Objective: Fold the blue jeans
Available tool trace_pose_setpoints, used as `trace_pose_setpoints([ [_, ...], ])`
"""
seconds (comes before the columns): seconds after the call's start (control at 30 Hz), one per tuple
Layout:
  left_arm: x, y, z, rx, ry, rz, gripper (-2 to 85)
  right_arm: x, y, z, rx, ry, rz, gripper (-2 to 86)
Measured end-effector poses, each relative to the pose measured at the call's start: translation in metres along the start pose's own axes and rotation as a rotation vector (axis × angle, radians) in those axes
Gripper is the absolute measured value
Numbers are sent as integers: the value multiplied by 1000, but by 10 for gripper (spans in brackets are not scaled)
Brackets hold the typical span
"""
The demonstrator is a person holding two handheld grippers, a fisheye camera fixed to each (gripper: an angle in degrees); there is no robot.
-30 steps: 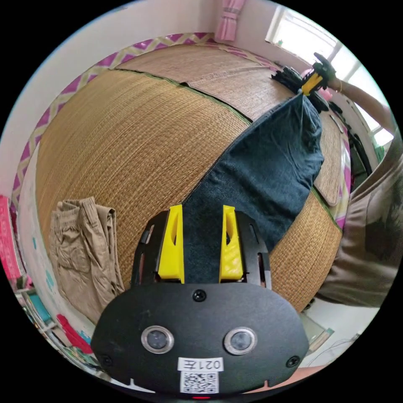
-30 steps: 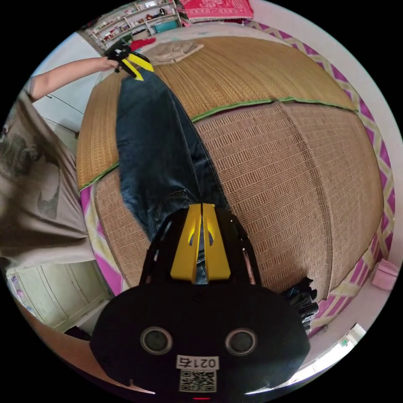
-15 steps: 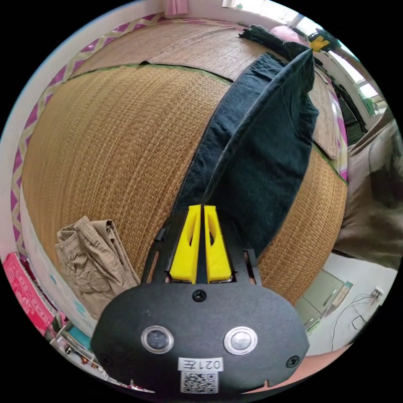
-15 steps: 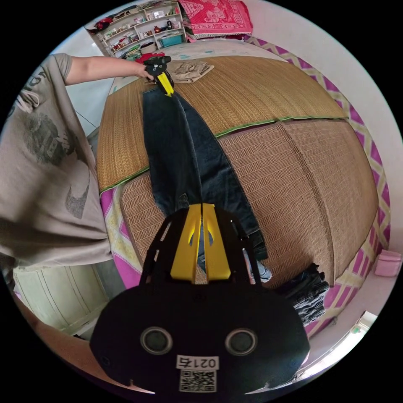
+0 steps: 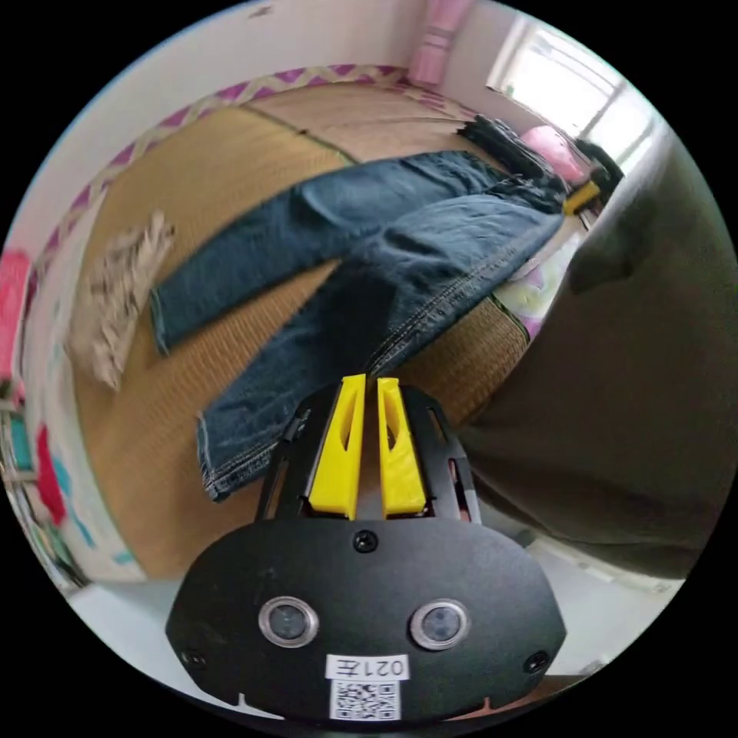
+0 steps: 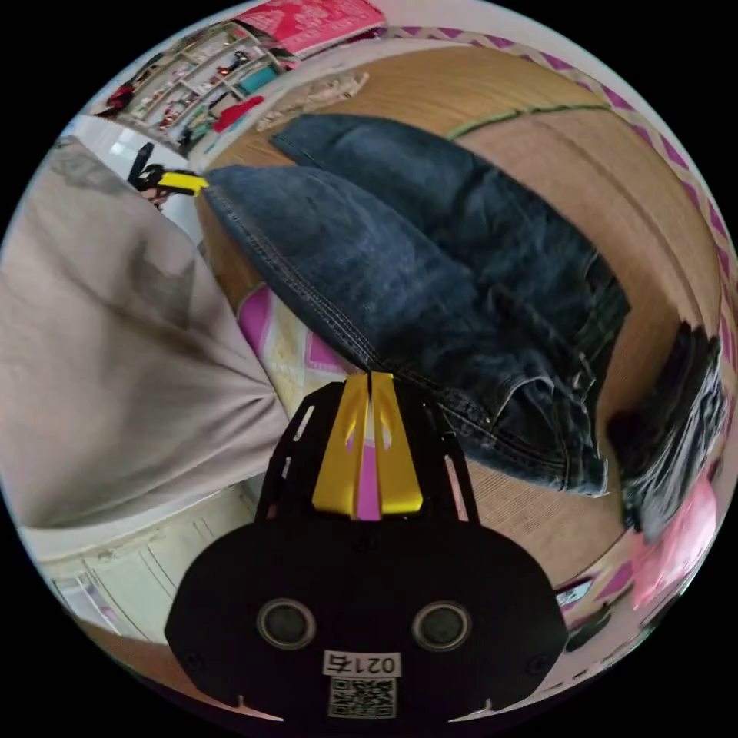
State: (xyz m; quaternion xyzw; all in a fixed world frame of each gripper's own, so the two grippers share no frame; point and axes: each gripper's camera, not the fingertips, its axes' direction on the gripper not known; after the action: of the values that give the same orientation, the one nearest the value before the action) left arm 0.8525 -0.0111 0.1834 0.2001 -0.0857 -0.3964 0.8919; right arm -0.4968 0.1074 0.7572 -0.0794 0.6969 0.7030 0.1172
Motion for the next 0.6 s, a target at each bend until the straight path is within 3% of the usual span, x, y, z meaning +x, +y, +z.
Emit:
trace_pose_setpoints([
  [0.1, -31, 69, 68, -39, 203, -309, 30, -9, 27, 79, -91, 117, 115, -5],
  [0.17, -70, 116, 70, 119, 394, -524, 32, 2, 40, 106, -155, 64, 200, -6],
  [0.23, -84, 133, 60, 148, 433, -528, 33, 15, 56, 111, -120, -44, 261, -4],
  [0.33, -95, 152, 24, 136, 312, -462, 37, 34, 86, 91, 40, -86, 313, 13],
  [0.47, -118, 172, -9, 187, 189, -475, 63, 74, 110, 73, 219, 34, 425, 49],
  [0.6, -135, 172, -1, 155, 105, -523, 77, 118, 108, 108, 189, 165, 534, 58],
])
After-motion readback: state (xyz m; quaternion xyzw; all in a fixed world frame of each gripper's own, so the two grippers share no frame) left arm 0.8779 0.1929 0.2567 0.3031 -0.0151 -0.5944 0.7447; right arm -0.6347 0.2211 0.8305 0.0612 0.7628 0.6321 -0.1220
